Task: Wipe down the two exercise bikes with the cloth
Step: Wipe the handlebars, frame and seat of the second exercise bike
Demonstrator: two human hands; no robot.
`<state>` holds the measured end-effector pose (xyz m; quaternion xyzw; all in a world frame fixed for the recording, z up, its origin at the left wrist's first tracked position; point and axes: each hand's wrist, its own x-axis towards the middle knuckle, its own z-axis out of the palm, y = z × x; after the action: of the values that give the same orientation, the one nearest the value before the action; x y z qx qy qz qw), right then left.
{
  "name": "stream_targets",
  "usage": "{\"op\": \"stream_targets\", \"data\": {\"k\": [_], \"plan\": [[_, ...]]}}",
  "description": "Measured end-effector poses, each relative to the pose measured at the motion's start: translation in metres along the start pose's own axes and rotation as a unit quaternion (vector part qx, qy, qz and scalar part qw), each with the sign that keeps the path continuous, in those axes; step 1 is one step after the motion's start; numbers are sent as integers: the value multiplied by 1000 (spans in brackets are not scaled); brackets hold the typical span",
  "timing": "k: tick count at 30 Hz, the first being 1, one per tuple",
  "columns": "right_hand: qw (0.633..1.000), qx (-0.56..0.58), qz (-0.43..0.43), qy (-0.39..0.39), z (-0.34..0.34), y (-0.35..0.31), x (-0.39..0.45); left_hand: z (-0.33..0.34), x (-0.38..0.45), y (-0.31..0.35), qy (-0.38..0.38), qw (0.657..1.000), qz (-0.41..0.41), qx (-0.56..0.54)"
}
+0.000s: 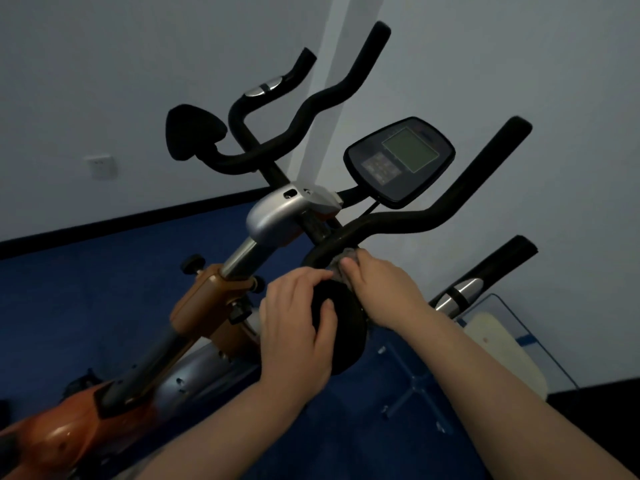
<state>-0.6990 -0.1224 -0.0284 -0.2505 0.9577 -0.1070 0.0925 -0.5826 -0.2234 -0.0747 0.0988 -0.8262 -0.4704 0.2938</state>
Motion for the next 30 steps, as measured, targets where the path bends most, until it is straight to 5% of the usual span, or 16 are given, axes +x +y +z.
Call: {"op": "stream_targets", "data": {"k": [10,16,19,22,25,30], "plan": [[948,-222,-211,90,-32,79,-69,0,1,6,4,999,-6,31],[943,-150,-133,268,-44,120,-69,18,4,48,-59,987,26,145],[936,-137,-198,257,-16,111,-69,44,3,74,-103,981,51,157],[902,-184,-283,270,-38,137,-58,59,5,94,-77,994,-1,77],[869,-221,-261,356,-69,169,-43,76,6,105,-53,997,-65,5],[867,-173,-273,379,-22,146,-44,113,11,93,-4,995,-86,50]]}}
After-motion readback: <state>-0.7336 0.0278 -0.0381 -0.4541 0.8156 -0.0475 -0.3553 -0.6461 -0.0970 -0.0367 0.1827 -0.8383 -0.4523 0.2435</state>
